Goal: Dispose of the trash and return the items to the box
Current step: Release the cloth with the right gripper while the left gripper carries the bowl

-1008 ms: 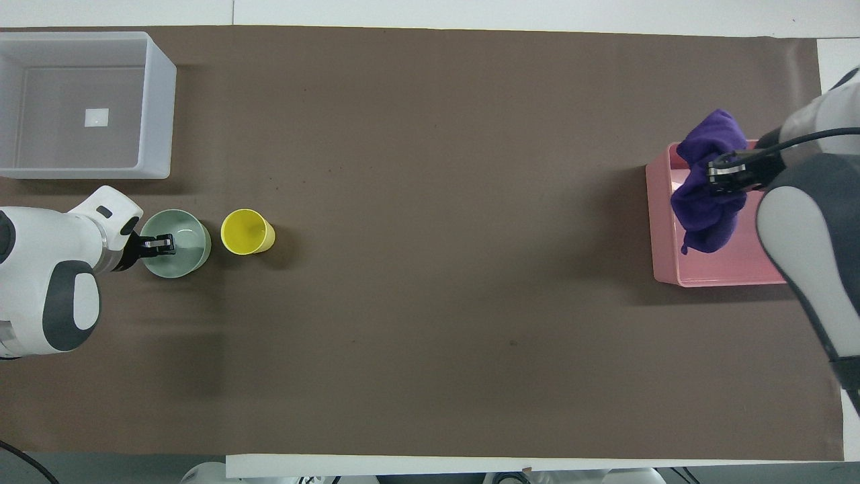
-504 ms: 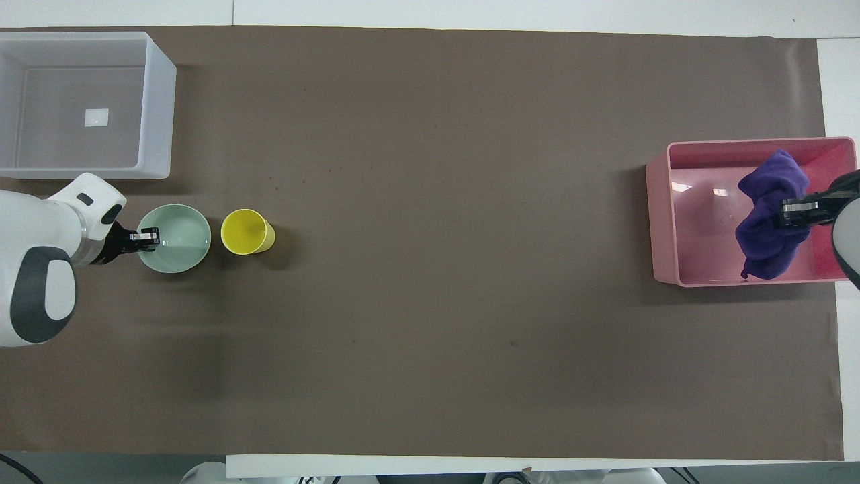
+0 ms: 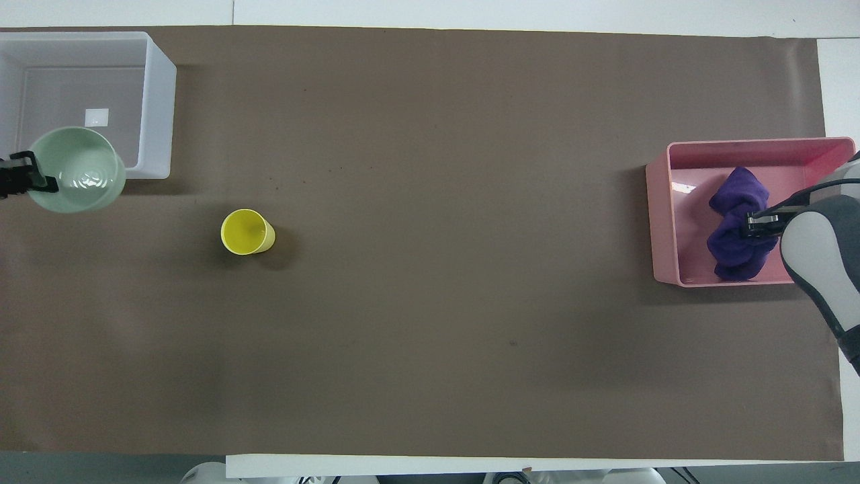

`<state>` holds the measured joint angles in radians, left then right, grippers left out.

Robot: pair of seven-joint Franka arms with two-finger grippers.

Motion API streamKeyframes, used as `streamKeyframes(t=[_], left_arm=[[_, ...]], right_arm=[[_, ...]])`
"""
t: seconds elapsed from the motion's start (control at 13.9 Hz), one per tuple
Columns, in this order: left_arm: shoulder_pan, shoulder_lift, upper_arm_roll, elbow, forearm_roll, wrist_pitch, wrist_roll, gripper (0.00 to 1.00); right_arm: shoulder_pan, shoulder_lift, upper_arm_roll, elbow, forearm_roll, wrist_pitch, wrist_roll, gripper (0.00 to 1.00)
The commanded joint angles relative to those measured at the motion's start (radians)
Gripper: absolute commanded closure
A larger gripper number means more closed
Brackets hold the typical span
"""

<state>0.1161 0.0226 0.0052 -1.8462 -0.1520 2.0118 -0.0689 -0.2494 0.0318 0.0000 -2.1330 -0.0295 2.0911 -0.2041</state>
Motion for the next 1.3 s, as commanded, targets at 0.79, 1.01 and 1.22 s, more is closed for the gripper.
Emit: streamKeyframes(t=[0.79, 1.01, 1.22], left_arm=[[0.014, 0.511, 0.015, 0.258, 0.095, 0.343, -0.005, 0.16], [-0.009, 0.389, 0.013, 0.259, 0.101, 0.21, -0.011, 0.02], [-0.062, 0.231, 0.006, 0.187, 0.101, -0.102, 0.011, 0.0]], right_arm=[[0.167, -0.061, 0.018, 0.323, -0.004, -0.46, 0.238, 0.01], [0.164, -0.095, 0.017, 0.412, -0.004, -0.609, 0.133, 0.01], [0.164, -0.133, 0.015, 0.423, -0.001, -0.693, 0.06, 0.01]])
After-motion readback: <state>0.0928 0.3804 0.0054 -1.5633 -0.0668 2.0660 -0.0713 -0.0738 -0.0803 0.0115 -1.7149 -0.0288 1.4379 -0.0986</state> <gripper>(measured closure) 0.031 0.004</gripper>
